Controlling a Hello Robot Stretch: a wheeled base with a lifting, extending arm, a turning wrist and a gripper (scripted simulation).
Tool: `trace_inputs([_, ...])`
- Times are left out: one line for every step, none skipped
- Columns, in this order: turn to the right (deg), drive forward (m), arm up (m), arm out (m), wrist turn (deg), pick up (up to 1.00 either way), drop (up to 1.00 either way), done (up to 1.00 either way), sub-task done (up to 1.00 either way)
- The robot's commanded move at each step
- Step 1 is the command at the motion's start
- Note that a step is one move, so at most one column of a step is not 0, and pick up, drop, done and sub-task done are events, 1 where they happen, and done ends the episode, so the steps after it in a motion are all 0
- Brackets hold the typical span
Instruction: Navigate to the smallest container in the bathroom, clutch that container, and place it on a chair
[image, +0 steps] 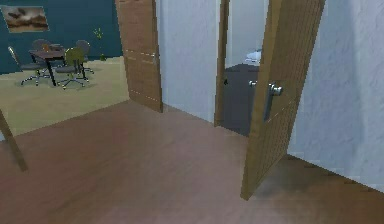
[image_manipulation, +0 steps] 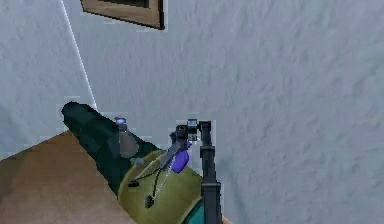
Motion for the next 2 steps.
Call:
trace_inputs([0.0, 0.0, 0.0, 0.0, 45.0, 0.0, 0.0, 0.0, 0.0])
trace_inputs([0.0, 0.0, 0.0, 0.0, 45.0, 0.0, 0.0, 0.0, 0.0])
